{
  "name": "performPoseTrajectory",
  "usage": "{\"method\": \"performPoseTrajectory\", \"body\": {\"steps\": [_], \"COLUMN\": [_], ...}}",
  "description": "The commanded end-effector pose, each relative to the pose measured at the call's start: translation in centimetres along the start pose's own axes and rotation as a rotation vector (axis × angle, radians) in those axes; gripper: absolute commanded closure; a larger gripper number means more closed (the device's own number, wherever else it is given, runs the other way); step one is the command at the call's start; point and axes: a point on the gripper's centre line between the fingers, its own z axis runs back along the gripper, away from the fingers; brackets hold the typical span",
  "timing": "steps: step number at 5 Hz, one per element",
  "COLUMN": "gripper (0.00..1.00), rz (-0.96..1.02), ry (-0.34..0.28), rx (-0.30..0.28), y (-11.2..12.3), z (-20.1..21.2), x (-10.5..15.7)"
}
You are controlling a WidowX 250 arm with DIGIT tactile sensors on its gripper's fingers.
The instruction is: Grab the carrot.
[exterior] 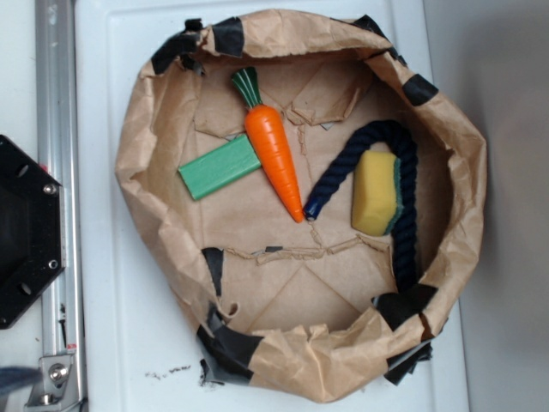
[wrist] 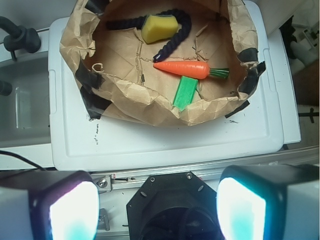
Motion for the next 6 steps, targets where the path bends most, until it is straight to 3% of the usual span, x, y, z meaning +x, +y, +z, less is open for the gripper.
{"method": "performPoseTrajectory", "body": {"steps": [1, 2, 3, 4, 5, 6], "gripper": [0.00, 0.00, 0.00, 0.00, 0.00, 0.00], "rz": [0.000, -0.146, -0.287, -0.428, -0.477, -0.519], "ry": [0.000, -0.019, -0.006, -0.065, -0.070, -0.029], "rx": [0.000, 0.010, -0.056, 0.025, 0.012, 0.025], "y": [0.0, 2.2, 3.2, 4.3, 5.3, 4.7], "z": [0.0, -1.0, -2.9, -6.4, -9.9, -13.9], "x": [0.0, 4.1, 6.6, 8.8, 10.9, 12.1]}}
